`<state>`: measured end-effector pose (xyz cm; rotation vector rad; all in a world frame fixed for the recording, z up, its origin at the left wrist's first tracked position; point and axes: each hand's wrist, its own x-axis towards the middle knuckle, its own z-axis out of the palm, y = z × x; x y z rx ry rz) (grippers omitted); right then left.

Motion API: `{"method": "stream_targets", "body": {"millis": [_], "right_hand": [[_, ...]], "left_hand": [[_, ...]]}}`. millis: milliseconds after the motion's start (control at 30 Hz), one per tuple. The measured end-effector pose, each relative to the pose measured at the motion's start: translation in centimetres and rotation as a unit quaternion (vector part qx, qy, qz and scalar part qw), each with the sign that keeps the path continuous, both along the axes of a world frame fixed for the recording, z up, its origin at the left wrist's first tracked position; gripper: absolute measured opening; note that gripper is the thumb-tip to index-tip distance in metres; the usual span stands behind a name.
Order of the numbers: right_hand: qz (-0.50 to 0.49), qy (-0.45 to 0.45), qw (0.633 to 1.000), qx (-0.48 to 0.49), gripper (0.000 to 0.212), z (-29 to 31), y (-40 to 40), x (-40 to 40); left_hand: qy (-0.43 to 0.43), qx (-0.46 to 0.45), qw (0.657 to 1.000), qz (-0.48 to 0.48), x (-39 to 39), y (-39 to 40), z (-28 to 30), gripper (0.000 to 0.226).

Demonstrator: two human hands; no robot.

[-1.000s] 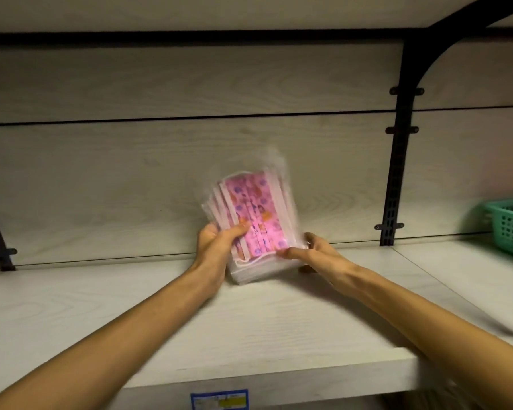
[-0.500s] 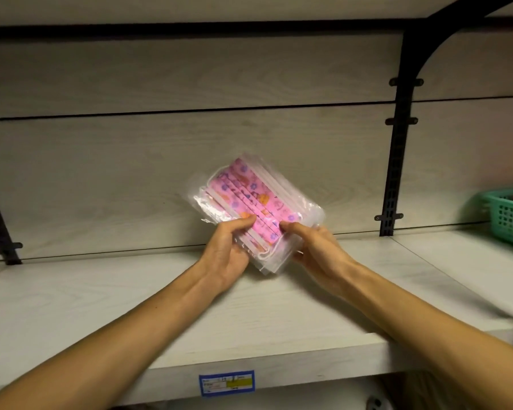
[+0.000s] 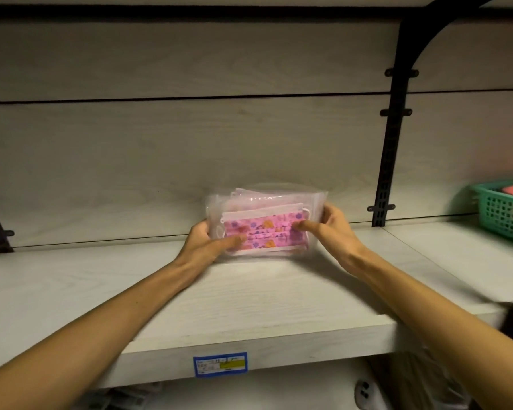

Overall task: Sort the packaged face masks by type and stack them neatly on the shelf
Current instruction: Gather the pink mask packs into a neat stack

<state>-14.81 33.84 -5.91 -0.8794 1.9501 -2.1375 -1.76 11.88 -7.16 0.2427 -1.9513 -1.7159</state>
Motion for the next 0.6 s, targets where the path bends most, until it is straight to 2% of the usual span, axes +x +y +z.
{"method": "stream_targets", "body": {"millis": [133, 267, 367, 433, 500, 600], "right_hand": [[0.03, -0.017, 0.999, -0.01, 0.044, -0.4, -0.5, 0.5], [0.006, -0.039, 0.999, -0.01, 0.034, -0.4, -0.6, 0.7], [-0.031, -0.027, 0.999, -0.018, 0.027, 0.7, -0.9, 0.9], [-0.046, -0.017, 0.998, -0.037, 0.025, 1.0, -1.1, 1.2], [-0.048, -0.007, 0.998, -0.038, 0.028, 0.3, -1.0, 1.7], [-0.019, 0.005, 1.0, -0.023, 0.037, -0.7, -0.5, 2.3]], "left_hand": [[0.061, -0.035, 0.996, 0.047, -0.1, 0.9, 0.4, 0.063], [0.066, -0.029, 0.997, 0.039, 0.2, 1.1, 0.5, 0.038], [0.042, 0.004, 0.995, 0.089, 0.3, 0.5, 1.1, 0.025], [-0.006, -0.006, 0.994, 0.108, 0.6, 0.0, 1.0, 0.034], [-0.055, -0.051, 0.995, 0.069, 1.2, 0.1, 0.3, 0.045], [-0.018, -0.054, 0.998, 0.027, 1.7, 0.8, -0.5, 0.051]]}}
